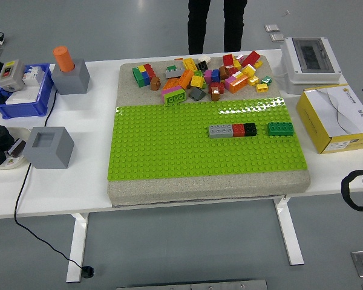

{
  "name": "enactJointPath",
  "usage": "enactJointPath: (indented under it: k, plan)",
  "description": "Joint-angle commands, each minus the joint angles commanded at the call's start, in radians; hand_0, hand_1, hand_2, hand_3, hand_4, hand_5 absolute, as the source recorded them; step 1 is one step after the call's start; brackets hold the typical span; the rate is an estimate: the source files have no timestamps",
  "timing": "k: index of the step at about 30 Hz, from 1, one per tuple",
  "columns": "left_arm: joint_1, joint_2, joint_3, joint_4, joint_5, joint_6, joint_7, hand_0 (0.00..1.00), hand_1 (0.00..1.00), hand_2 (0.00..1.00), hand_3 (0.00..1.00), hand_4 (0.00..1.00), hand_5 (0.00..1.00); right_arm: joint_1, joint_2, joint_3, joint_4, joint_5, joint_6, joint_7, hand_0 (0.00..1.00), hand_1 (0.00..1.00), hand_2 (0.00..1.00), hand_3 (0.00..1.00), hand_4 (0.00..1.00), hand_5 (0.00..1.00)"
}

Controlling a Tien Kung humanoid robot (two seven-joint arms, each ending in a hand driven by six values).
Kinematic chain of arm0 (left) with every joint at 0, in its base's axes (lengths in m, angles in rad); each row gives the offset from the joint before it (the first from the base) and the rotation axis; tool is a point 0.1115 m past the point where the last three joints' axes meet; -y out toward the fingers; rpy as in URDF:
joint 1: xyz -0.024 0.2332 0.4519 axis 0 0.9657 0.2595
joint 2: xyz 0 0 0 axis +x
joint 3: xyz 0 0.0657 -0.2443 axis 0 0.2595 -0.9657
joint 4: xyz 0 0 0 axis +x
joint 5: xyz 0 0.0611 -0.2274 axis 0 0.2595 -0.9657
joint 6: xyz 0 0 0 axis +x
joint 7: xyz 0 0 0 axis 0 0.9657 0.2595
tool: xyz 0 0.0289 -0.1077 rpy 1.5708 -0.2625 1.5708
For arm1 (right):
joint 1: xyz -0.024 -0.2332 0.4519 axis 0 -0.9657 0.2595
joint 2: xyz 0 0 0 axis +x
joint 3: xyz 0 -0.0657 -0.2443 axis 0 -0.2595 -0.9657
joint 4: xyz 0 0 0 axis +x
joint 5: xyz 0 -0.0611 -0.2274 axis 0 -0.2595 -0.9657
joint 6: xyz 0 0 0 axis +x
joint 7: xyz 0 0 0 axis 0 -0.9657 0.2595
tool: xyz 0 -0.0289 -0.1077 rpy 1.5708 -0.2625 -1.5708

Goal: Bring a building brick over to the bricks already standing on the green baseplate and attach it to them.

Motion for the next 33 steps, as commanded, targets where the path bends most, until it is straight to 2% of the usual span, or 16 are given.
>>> enactJointPath:
  k: [2, 3, 8, 9, 14, 15, 21, 22, 24, 27, 28, 33]
  plan:
    - [0.0, 0.0, -0.001, 0.0, 0.001, 0.0, 0.0, 0.781, 0.774, 0.722, 0.472, 0.998, 0.87, 0.0, 0.001, 0.0, 0.001, 0.001, 0.035, -0.033, 0.41, 0.424, 0.389, 0.686, 0.994, 0.63]
    - [0.0, 0.0, -0.002, 0.0, 0.002, 0.0, 0.0, 0.781, 0.775, 0.722, 0.469, 0.998, 0.869, 0.0, 0.001, -0.002, 0.001, 0.002, 0.053, -0.052, 0.616, 0.705, 0.772, 0.824, 0.998, 0.998]
    - [-0.001, -0.001, -0.005, 0.0, 0.004, 0.0, 0.001, 0.781, 0.775, 0.722, 0.469, 0.998, 0.869, 0.0, 0.002, -0.013, 0.002, -0.01, 0.13, -0.127, 0.616, 0.705, 0.772, 0.824, 0.998, 0.998]
    - [-0.001, -0.001, -0.004, 0.0, 0.004, 0.0, 0.0, 0.781, 0.775, 0.722, 0.467, 0.998, 0.866, 0.0, 0.003, -0.015, 0.002, -0.013, 0.138, -0.136, 0.81, 0.809, 0.911, 0.985, 0.998, 0.998]
    - [-0.001, -0.001, -0.002, 0.0, 0.0, 0.0, -0.002, 0.781, 0.775, 0.722, 0.467, 0.998, 0.866, -0.001, 0.001, -0.022, 0.011, -0.032, 0.168, -0.17, 0.81, 0.809, 0.911, 0.985, 0.998, 0.998]
    - [-0.001, -0.002, -0.001, 0.0, -0.002, 0.0, -0.003, 0.781, 0.775, 0.722, 0.467, 0.998, 0.866, -0.001, 0.0, -0.023, 0.013, -0.038, 0.173, -0.177, 0.724, 0.837, 0.974, 0.998, 0.998, 0.998]
    - [-0.001, -0.002, 0.0, 0.0, -0.005, 0.0, -0.005, 0.782, 0.775, 0.722, 0.466, 0.998, 0.865, -0.001, -0.002, -0.03, 0.024, -0.056, 0.179, -0.186, 0.724, 0.837, 0.974, 0.998, 0.998, 0.998]
    - [-0.001, -0.002, 0.0, 0.0, -0.005, 0.0, -0.005, 0.781, 0.775, 0.722, 0.464, 0.998, 0.864, -0.001, -0.002, -0.032, 0.025, -0.056, 0.177, -0.184, 0.641, 0.779, 0.965, 0.998, 0.998, 0.998]
    - [-0.001, -0.002, 0.0, 0.0, -0.006, 0.0, -0.006, 0.781, 0.775, 0.722, 0.464, 0.998, 0.864, -0.001, -0.003, -0.033, 0.028, -0.054, 0.171, -0.177, 0.641, 0.779, 0.965, 0.998, 0.998, 0.998]
    - [-0.001, -0.002, 0.001, 0.0, -0.009, 0.0, -0.007, 0.781, 0.775, 0.722, 0.464, 0.998, 0.864, -0.001, -0.004, -0.034, 0.033, -0.054, 0.148, -0.154, 0.641, 0.779, 0.965, 0.998, 0.998, 0.998]
    - [-0.001, -0.002, 0.002, 0.0, -0.01, 0.001, -0.007, 0.781, 0.774, 0.722, 0.461, 0.998, 0.864, 0.0, -0.005, -0.033, 0.036, -0.061, 0.134, -0.143, 0.509, 0.636, 0.902, 0.998, 0.998, 0.953]
    - [-0.001, -0.003, -0.001, 0.0, -0.007, 0.0, -0.008, 0.781, 0.774, 0.722, 0.461, 0.998, 0.864, 0.006, -0.022, -0.028, 0.056, -0.188, 0.034, -0.105, 0.509, 0.636, 0.902, 0.998, 0.998, 0.953]
